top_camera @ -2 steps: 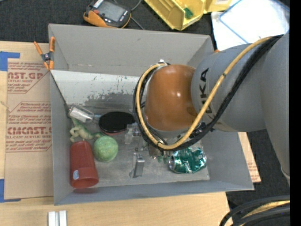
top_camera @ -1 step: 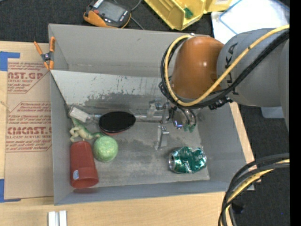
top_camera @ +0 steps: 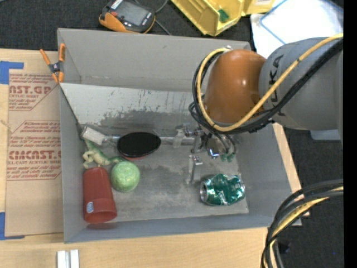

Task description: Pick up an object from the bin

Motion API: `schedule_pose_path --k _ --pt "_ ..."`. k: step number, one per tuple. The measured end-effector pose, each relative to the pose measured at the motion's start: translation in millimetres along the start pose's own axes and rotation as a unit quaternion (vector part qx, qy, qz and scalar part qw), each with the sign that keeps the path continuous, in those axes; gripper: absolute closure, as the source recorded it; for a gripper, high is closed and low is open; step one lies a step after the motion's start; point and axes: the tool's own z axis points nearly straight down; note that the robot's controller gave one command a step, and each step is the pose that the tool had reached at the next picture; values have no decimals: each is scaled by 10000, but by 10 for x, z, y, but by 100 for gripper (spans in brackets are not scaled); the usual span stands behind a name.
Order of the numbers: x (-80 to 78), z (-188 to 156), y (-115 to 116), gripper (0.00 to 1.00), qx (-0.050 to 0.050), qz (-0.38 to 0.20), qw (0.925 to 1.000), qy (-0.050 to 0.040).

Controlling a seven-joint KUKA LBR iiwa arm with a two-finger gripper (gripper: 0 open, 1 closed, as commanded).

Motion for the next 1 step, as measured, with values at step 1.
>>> schedule_pose_path --k 1 --pt "-9 -51 71 0 -5 -17 10000 -10"
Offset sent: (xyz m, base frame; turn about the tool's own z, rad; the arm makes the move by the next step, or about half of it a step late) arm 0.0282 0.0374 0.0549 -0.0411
